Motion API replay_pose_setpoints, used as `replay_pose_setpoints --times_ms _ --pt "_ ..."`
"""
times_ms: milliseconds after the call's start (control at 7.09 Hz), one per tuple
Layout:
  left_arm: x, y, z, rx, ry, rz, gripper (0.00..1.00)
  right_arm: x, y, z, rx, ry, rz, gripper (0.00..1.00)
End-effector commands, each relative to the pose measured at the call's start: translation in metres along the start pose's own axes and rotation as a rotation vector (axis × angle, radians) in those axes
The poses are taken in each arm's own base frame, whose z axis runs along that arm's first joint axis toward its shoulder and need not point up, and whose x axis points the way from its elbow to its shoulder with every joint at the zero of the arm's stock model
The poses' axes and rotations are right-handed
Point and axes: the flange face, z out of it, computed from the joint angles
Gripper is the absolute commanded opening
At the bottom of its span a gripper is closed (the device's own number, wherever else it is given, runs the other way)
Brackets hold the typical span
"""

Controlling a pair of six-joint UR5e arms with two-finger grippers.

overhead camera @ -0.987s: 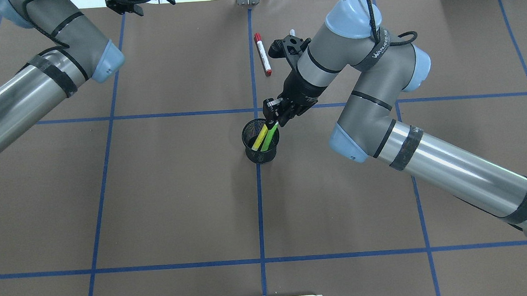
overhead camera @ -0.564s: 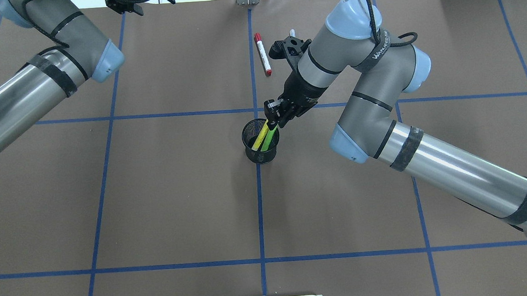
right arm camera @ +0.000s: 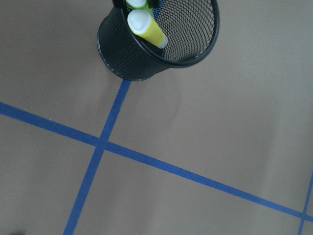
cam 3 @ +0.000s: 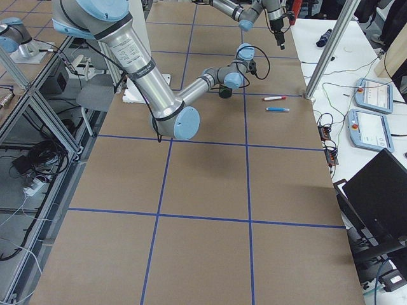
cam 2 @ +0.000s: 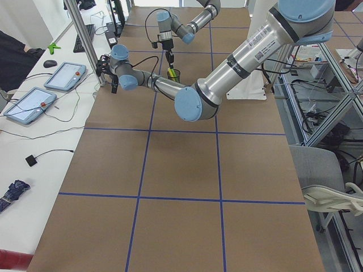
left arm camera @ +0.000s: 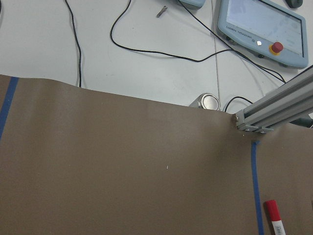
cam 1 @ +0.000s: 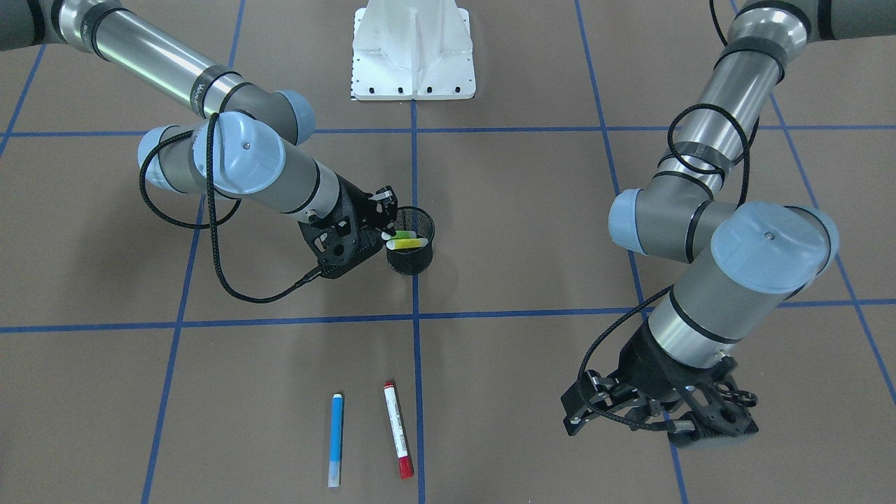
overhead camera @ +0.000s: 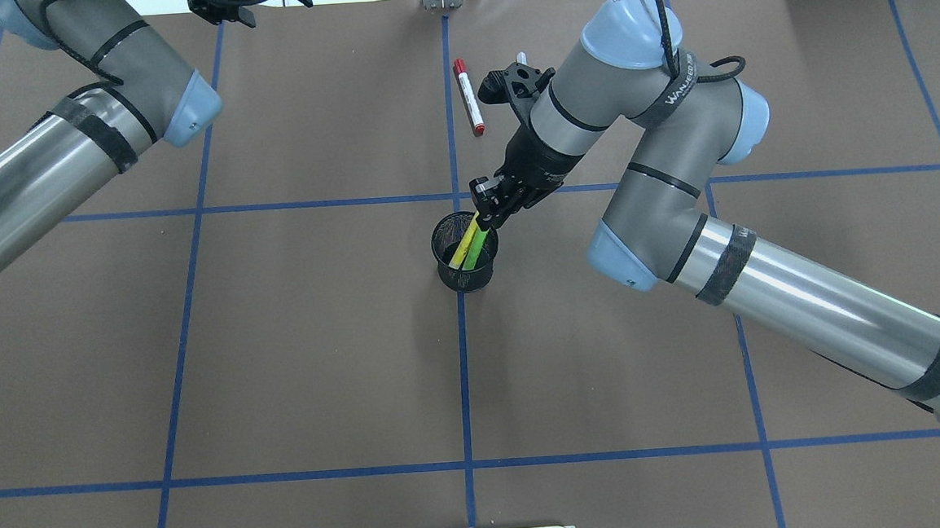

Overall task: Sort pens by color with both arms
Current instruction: 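Lift the green highlighter out and carry it beside the red-capped marker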

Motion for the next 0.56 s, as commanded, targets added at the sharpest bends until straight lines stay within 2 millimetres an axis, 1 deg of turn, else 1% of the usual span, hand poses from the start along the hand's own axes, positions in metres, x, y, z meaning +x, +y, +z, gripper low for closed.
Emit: replay_pose_setpoints --times_ms 0,141,282,423 --pt "0.000 0.000 0.000 0.000 0.000 0.000 1.00 -0.015 0.000 -0.037 0.053 -0.025 -0.031 0.00" --pt "0.002 0.000 0.000 0.000 0.001 0.000 1.00 -0.022 -0.002 -0.065 0.091 -0.038 -0.044 0.00" --pt "0.001 -0.001 -0.001 0.001 0.001 0.000 1.00 -0.027 0.002 -0.087 0.121 -0.047 -0.061 0.00" --pt "0.001 -0.001 -0.001 0.001 0.001 0.000 1.00 -0.028 0.003 -0.116 0.162 -0.056 -0.068 0.00"
